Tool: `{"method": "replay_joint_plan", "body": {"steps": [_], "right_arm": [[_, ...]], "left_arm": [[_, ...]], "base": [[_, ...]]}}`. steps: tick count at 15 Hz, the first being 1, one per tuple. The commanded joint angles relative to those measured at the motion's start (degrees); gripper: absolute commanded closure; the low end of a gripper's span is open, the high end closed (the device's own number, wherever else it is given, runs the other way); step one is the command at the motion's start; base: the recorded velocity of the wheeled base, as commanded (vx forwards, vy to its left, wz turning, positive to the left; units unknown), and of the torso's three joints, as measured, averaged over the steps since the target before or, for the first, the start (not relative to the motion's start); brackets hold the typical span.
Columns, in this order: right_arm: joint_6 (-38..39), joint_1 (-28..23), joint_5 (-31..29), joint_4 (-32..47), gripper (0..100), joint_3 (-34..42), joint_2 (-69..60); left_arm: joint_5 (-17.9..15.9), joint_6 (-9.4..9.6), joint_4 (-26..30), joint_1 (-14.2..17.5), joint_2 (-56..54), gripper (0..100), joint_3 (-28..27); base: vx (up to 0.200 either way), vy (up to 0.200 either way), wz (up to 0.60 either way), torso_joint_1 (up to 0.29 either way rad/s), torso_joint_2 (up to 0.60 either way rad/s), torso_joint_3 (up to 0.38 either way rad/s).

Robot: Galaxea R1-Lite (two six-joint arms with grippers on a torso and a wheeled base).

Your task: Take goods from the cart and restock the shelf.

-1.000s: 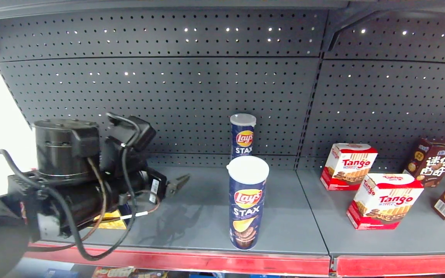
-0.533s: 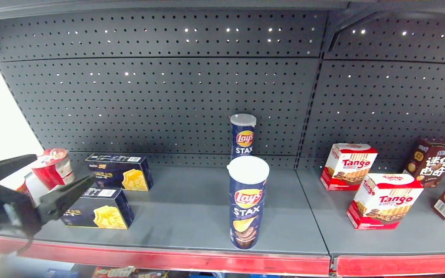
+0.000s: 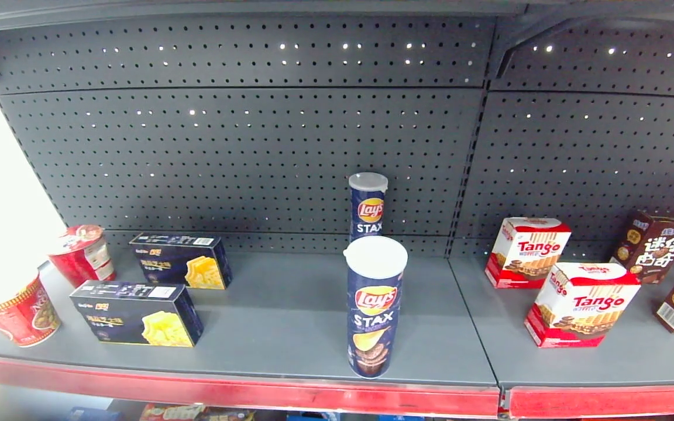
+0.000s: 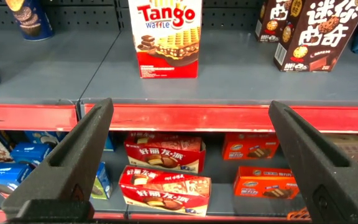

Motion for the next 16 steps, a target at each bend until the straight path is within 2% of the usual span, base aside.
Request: {"method": "replay_joint_plan", "body": {"steps": [1, 2, 4, 6, 7, 8, 10, 16], "right_arm": [[0.0, -0.1, 0.0, 0.0, 0, 0.0, 0.1], [0.0, -0.1, 0.0, 0.0, 0, 0.0, 0.1], [0.0, 0.0, 0.0, 0.0, 0, 0.0, 0.1], [0.0, 0.0, 0.0, 0.0, 0, 0.0, 0.1], [0.0, 0.0, 0.0, 0.0, 0, 0.0, 0.1], [0.0, 0.0, 0.0, 0.0, 0, 0.0, 0.1], [0.0, 0.0, 0.0, 0.0, 0, 0.0, 0.1], [0.0, 0.0, 0.0, 0.0, 0, 0.0, 0.1]], "left_arm": [[-5.0, 1.85, 6.9, 2.1, -15.2, 0, 0.5], [-6.5, 2.91, 6.9, 1.9, -15.9, 0, 0.5], [-6.9, 2.65, 6.8, 1.9, -16.2, 0, 0.5], [-0.8, 2.56, 7.7, 1.9, -16.2, 0, 1.2], [0.0, 2.65, 7.8, 1.9, -16.3, 0, 1.2], [-0.7, 2.65, 7.9, 1.9, -16.2, 0, 1.2], [-5.4, 2.73, 8.0, 1.7, -16.2, 0, 1.2], [-5.3, 2.47, 8.0, 1.8, -16.2, 0, 1.2]], "base": [[0.000, 0.000, 0.00, 0.000, 0.00, 0.000], [0.000, 0.000, 0.00, 0.000, 0.00, 0.000], [0.000, 0.000, 0.00, 0.000, 0.00, 0.000], [0.000, 0.000, 0.00, 0.000, 0.00, 0.000], [0.000, 0.000, 0.00, 0.000, 0.00, 0.000], [0.000, 0.000, 0.00, 0.000, 0.00, 0.000], [0.000, 0.000, 0.00, 0.000, 0.00, 0.000], [0.000, 0.000, 0.00, 0.000, 0.00, 0.000]]}}
